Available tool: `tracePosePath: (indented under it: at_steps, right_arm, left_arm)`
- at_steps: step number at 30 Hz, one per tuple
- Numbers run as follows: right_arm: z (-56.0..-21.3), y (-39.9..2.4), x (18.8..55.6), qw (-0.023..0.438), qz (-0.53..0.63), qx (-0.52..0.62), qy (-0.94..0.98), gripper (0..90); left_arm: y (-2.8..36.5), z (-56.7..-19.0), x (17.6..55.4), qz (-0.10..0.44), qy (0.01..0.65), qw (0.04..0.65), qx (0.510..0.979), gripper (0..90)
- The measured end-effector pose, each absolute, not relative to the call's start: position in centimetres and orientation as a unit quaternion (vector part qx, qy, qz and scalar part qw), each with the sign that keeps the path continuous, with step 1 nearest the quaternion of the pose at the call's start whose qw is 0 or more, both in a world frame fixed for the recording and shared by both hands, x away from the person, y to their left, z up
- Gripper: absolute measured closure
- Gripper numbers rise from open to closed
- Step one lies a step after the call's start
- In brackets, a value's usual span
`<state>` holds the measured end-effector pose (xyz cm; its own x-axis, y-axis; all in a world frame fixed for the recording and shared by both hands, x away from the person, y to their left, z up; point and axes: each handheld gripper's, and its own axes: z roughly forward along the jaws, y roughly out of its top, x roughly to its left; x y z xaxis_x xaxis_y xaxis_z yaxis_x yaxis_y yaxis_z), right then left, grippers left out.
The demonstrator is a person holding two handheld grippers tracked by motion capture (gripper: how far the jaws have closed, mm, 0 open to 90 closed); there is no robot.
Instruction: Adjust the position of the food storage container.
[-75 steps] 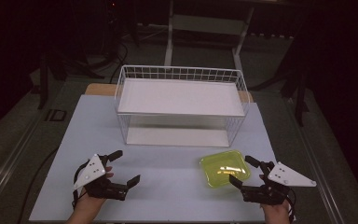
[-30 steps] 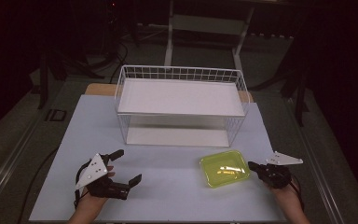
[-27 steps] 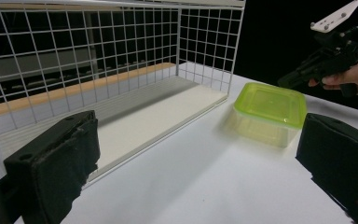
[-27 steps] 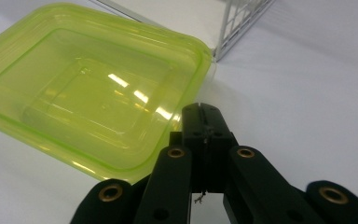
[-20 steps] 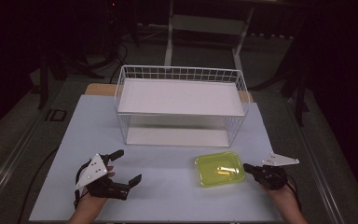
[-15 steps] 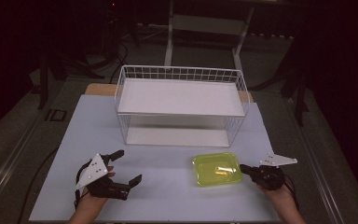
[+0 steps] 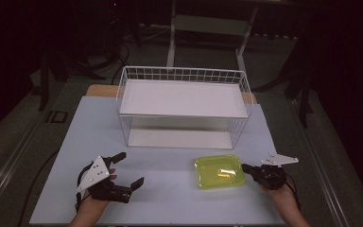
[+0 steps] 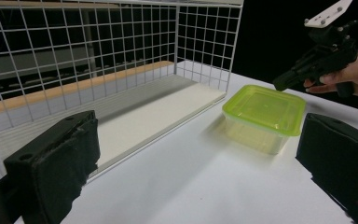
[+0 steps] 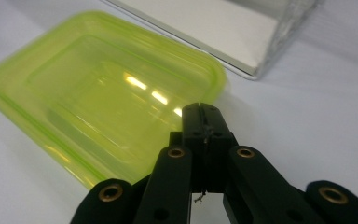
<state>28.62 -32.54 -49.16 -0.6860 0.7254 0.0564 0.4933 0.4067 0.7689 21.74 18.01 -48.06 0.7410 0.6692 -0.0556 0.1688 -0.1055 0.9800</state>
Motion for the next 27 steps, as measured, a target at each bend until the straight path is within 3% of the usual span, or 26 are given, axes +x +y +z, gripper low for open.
tracePosePath:
  at_steps: [12,27]
  right_arm:
    - [-49.3,-32.6,28.8,0.157,0.390,0.376,0.826,90.0]
    - [-49.6,-30.4,28.5,0.129,0.394,0.355,0.838,90.0]
  left_arm:
    - [18.1,-48.1,21.8,0.207,0.294,0.601,0.714,0.0]
    - [18.0,-48.2,21.8,0.205,0.293,0.600,0.716,0.0]
